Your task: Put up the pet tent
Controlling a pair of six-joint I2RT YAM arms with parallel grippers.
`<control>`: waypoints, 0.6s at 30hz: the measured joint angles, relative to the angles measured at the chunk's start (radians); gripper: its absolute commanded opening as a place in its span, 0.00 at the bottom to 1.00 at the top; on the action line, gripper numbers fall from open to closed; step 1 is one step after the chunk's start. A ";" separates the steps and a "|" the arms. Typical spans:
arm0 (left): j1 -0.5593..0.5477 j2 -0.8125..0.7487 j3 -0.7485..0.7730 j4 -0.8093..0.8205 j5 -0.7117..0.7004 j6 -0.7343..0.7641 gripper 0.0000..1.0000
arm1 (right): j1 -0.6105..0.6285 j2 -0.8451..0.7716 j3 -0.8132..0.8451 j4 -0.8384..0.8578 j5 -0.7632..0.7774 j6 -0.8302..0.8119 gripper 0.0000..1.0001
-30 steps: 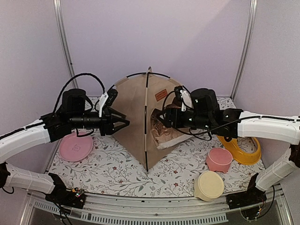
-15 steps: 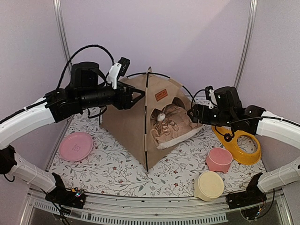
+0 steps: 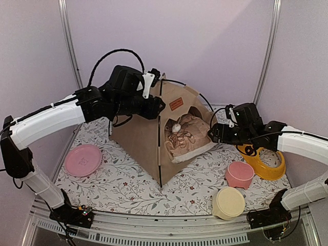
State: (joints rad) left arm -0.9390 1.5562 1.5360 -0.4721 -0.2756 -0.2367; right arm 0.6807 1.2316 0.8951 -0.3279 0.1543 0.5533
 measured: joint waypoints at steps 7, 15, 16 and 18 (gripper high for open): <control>-0.001 0.080 0.074 -0.030 -0.025 0.005 0.26 | -0.045 0.012 -0.026 0.037 -0.043 0.006 0.89; -0.001 0.116 0.115 -0.043 -0.040 -0.018 0.00 | -0.109 0.106 -0.032 0.119 -0.161 0.008 0.87; -0.001 0.116 0.118 -0.043 -0.040 -0.015 0.00 | -0.109 0.127 -0.031 0.125 -0.176 0.008 0.85; -0.002 0.116 0.119 -0.043 -0.027 -0.001 0.00 | -0.109 0.164 -0.030 0.138 -0.210 0.009 0.81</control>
State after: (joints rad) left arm -0.9405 1.6726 1.6550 -0.5148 -0.3023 -0.2379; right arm 0.5716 1.3956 0.8650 -0.1898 -0.0559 0.5625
